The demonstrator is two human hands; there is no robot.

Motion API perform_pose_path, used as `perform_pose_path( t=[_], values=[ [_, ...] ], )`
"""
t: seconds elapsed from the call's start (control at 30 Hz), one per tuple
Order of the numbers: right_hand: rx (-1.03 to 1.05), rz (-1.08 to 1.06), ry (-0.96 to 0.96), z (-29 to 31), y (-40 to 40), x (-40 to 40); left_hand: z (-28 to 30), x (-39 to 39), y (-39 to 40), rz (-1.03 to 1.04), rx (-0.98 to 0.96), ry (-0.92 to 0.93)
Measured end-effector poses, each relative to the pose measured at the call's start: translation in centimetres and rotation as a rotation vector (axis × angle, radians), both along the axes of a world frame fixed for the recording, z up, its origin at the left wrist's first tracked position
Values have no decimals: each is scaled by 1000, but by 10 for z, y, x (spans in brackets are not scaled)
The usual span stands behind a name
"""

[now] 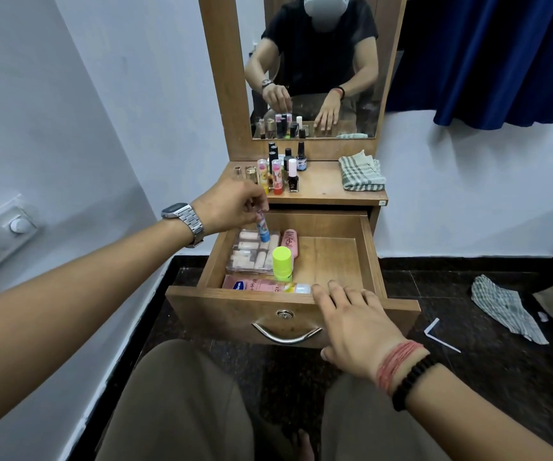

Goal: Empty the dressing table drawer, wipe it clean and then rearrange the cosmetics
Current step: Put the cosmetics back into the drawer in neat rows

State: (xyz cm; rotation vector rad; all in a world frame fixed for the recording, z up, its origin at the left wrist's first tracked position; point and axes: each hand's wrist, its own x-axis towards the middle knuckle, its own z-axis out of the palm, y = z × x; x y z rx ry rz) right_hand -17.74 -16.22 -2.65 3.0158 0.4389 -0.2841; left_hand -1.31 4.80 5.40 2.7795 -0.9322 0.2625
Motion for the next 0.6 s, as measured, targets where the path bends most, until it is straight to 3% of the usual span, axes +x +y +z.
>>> perform_pose_path(
  t=[0.33,0.6],
  values=[
    [-3,1,-11,-2,0,0,-59,2,11,82,177,122],
    [1,1,-16,-1,1,0,-63,4,12,76,203,107]
  ],
)
